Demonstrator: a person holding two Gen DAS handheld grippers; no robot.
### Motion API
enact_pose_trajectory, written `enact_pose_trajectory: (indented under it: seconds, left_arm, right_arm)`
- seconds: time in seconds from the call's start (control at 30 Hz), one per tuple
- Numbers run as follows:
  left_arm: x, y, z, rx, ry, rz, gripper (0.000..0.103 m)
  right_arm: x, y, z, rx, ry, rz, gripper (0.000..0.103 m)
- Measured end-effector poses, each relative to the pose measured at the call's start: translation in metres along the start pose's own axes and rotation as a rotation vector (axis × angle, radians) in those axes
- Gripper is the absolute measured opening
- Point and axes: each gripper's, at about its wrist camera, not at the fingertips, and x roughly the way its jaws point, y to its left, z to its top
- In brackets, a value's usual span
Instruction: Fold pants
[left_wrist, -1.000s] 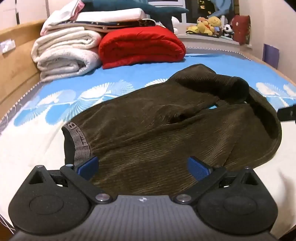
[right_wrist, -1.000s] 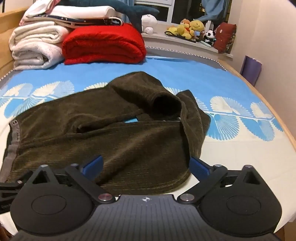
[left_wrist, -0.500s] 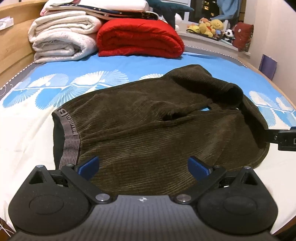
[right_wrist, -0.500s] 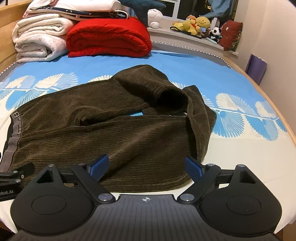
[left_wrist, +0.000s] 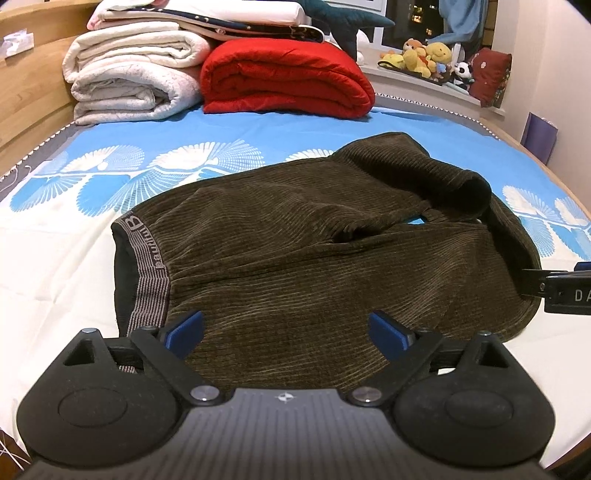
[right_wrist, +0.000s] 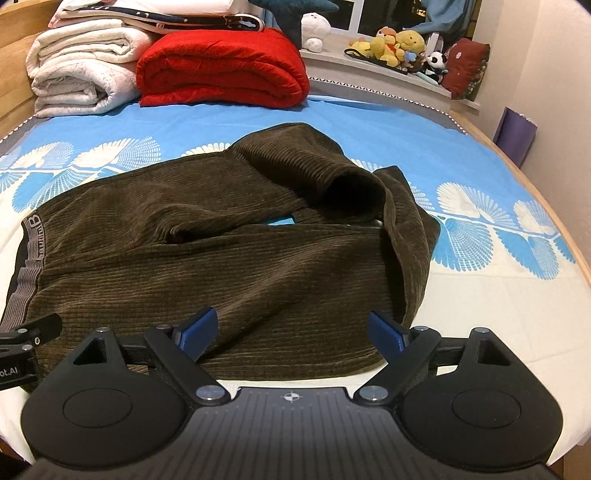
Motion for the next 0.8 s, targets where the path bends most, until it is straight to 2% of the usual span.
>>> enact_pose_trajectory:
  seconds: [0.2, 0.3, 0.37, 0.4, 0.47, 0.57, 0.7, 0.77, 0.8]
  left_arm:
    - [0.000, -0.001, -0.001, 0.002, -0.001, -0.007, 0.089]
    - [-0.001, -0.002, -0.001, 0.005, -0.001, -0.016, 0.077]
    - [-0.002, -0.001, 0.000, 0.017, -0.006, -0.015, 0.054]
    - [-0.004, -0.001, 0.001, 0.025, -0.011, -0.009, 0.048]
    - [-0.007, 0.003, 0.004, 0.035, -0.009, -0.021, 0.028]
    - [-0.011, 0.016, 0.023, 0.075, -0.007, -0.063, 0.025]
    - [-0.007, 0.044, 0.054, 0.158, -0.040, -0.039, 0.025]
    - [0.007, 0.068, 0.060, 0.138, -0.039, -0.005, 0.025]
    - [0.015, 0.079, 0.058, 0.119, -0.038, 0.009, 0.025]
  right_arm:
    - [0.001, -0.001, 0.000, 0.003, 0.002, 0.001, 0.089]
    - [0.001, -0.003, -0.001, 0.006, 0.004, 0.000, 0.089]
    - [0.000, -0.002, -0.001, 0.008, 0.000, -0.001, 0.089]
    - [0.000, -0.002, -0.001, 0.011, -0.001, -0.001, 0.089]
    - [-0.001, -0.007, 0.001, 0.038, -0.011, 0.000, 0.088]
    - [-0.008, -0.023, 0.007, 0.101, -0.072, -0.001, 0.082]
    - [-0.015, -0.052, 0.019, 0.149, -0.158, -0.012, 0.070]
    - [-0.015, -0.075, 0.026, 0.191, -0.194, -0.032, 0.065]
    - [-0.013, -0.090, 0.029, 0.225, -0.205, -0.047, 0.059]
